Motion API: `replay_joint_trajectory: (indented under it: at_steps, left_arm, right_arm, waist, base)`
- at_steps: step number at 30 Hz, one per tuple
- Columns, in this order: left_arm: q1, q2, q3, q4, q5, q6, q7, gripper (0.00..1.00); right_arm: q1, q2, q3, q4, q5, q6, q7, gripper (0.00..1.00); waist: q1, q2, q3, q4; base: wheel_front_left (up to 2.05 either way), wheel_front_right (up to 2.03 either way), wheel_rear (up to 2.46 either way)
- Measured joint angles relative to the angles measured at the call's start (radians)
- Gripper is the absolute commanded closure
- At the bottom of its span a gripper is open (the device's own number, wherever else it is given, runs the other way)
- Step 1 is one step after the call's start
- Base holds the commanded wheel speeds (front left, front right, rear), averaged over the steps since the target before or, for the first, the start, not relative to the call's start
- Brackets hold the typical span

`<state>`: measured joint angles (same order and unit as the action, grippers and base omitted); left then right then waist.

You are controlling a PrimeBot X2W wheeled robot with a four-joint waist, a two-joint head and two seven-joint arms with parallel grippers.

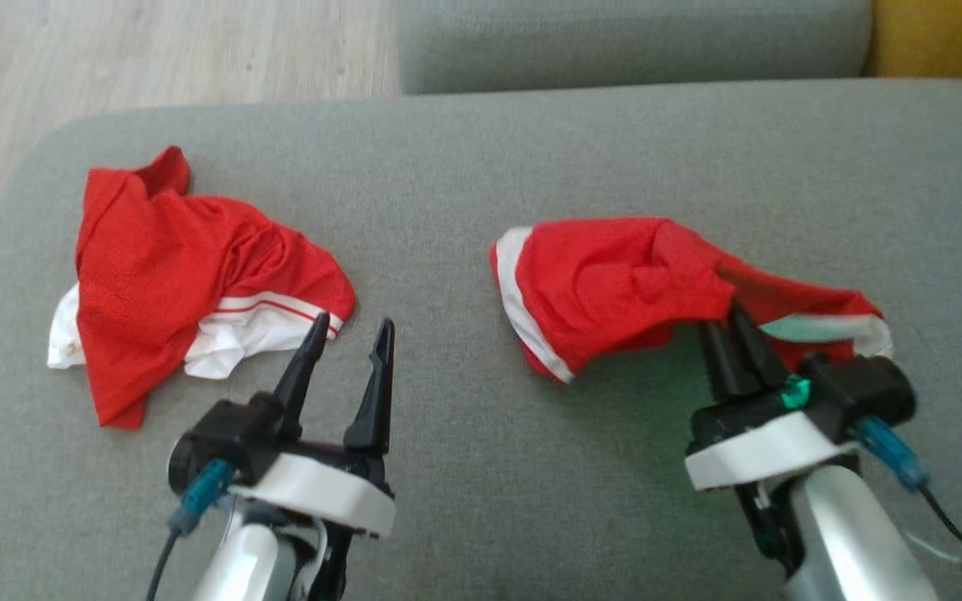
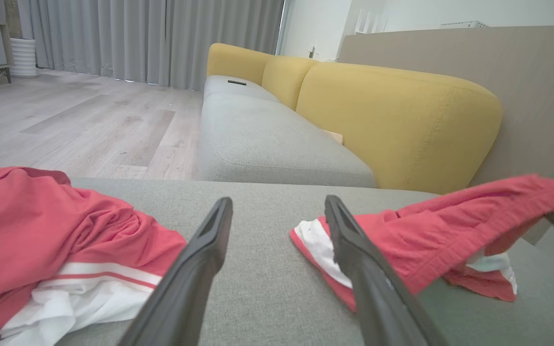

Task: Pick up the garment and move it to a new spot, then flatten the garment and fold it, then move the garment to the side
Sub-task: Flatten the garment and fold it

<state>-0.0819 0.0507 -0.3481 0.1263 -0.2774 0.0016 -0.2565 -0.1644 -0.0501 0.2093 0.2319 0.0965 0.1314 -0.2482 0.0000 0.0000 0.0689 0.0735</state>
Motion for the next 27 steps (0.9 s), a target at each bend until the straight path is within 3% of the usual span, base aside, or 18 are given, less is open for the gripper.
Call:
replay_joint_trajectory:
  at_steps: [5, 16, 22, 27]
  left_arm:
    - [0.042, 0.0, 0.002, 0.003, 0.0, 0.003, 0.0, 0.0]
    - [0.062, 0.001, -0.008, -0.003, -0.007, 0.007, 0.0, 0.0]
    - [0.06, 0.001, -0.039, -0.007, -0.022, 0.007, 0.0, 0.0]
    - [0.047, 0.001, -0.064, -0.007, -0.034, 0.007, 0.0, 0.0]
  right_arm:
    - [0.065, 0.001, -0.059, -0.182, -0.055, 0.0, -0.003, 1.0]
    - [0.083, 0.003, -0.331, -0.453, -0.099, 0.0, 0.053, 1.0]
    - [-0.051, -0.008, -0.376, -0.496, -0.162, 0.0, 0.118, 1.0]
    - [-0.169, -0.098, -0.3, -0.442, -0.176, 0.0, 0.203, 1.0]
  waist:
    - [0.0, 0.0, -0.043, -0.008]
    - [0.0, 0.0, -0.065, 0.006]
    - [0.0, 0.0, -0.042, 0.041]
    - [0.0, 0.0, -0.012, 0.095]
  base:
    - [0.0, 0.0, 0.0]
    - [0.0, 0.0, 0.0]
    - [0.0, 0.0, 0.0]
    - [0.0, 0.0, 0.0]
